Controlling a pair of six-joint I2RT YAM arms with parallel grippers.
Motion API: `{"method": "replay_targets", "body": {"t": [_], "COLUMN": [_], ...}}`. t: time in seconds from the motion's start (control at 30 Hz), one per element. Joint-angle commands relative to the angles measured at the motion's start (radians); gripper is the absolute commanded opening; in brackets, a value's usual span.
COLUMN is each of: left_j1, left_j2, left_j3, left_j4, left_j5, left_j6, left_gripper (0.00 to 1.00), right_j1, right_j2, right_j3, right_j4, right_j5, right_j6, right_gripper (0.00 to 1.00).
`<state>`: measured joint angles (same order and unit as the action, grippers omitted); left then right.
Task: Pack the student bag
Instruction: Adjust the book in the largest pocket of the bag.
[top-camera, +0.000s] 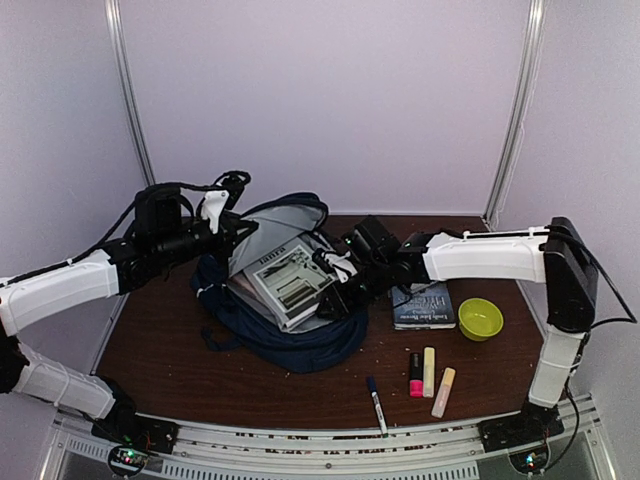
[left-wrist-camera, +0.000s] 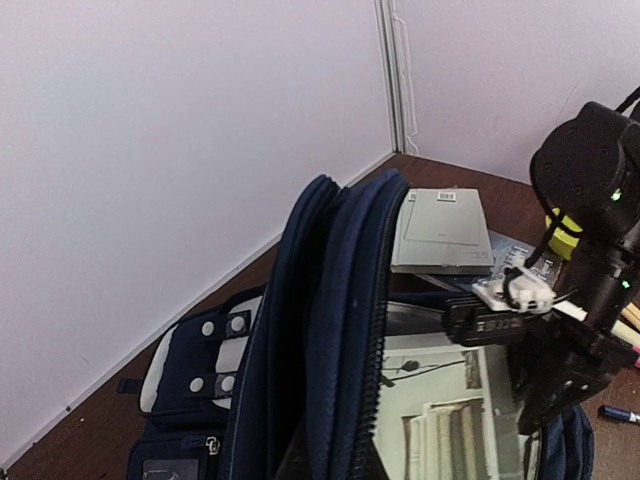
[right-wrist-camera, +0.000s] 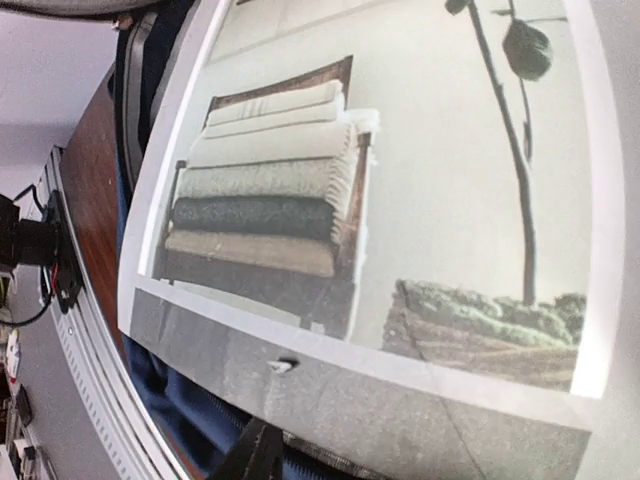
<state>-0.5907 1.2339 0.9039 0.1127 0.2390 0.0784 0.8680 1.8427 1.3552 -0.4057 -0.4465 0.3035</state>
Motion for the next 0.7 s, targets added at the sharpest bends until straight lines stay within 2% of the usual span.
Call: {"method": "replay_targets", "body": {"t": [0.0, 0.2, 0.3, 0.4, 0.53, 0.67], "left_j1": [-0.005, -0.008, -0.008, -0.008, -0.009, -0.008], "left_j2": [-0.072, -0.075, -0.081, -0.084, -0.059, -0.034], "left_j3": [0.018, 0.004, -0.016, -0.024, -0.007, -0.004], "left_j4": [0.304, 0.353, 0.371, 0.341, 0.275, 0.271], "left_j5": [0.125, 0.2, 0.184, 0.084, -0.068, -0.091], "left_j6": [-0.03, -0.056, -0.063, -0.054, -0.041, -0.039], "left_gripper": [0.0, 0.0, 0.0, 0.0, 0.0, 0.0], "right_j1": [-0.005, -0.009, -0.025, -0.044, -0.094, -0.281], "right_j2": [0.081, 0.24, 0.26, 0.168, -0.042, -0.218], "right_j3": [0.144, 0.304, 0.325, 0.231, 0.059, -0.116], "right_j4": [0.259, 0.344, 0.346, 0.365, 0.331, 0.3], "right_j5": [0.034, 0.14, 0.115, 0.116, 0.14, 0.102], "right_j6": [0.136, 0.265, 0.299, 0.28, 0.184, 0.252], "right_gripper": [0.34, 0.33, 0.33, 0.35, 0.43, 0.47]}}
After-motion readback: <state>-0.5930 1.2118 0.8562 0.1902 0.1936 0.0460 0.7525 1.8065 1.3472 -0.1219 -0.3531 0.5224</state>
